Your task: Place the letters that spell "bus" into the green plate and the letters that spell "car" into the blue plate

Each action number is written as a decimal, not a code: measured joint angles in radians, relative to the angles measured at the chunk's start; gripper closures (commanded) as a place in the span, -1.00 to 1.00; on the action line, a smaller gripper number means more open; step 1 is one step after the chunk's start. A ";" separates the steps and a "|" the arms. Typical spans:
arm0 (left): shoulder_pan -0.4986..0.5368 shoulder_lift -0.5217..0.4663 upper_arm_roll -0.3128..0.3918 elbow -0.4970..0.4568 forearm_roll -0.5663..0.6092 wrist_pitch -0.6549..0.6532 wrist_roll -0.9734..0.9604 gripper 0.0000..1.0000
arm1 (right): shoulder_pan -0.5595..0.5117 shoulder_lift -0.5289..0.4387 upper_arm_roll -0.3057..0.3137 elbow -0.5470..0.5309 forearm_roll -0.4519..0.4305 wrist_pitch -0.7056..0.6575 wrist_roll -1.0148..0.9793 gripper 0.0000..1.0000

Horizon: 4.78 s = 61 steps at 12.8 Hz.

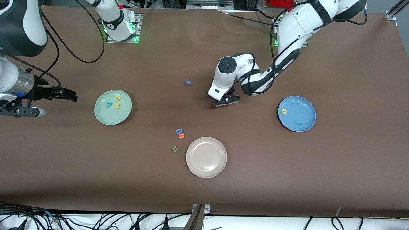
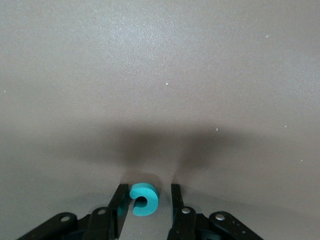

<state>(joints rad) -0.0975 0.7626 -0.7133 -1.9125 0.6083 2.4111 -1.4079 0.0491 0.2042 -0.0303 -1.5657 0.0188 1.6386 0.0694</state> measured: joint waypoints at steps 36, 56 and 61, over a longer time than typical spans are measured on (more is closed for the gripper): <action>0.456 -0.004 0.025 0.302 -0.080 -0.649 1.157 0.02 | -0.010 0.000 0.000 0.005 0.000 0.005 0.000 -0.99; 0.346 -0.384 0.370 0.465 -0.460 -0.952 1.339 -1.00 | -0.021 0.001 -0.001 0.005 0.000 0.006 0.000 -0.99; 0.180 -0.573 0.599 0.445 -0.560 -0.953 1.338 -1.00 | -0.022 0.001 -0.001 0.005 0.000 0.006 0.000 -0.99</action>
<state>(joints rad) 0.0828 0.1892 -0.1144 -1.4677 0.0478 1.4584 -0.0695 0.0267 0.2055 -0.0309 -1.5610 0.0188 1.6442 0.0692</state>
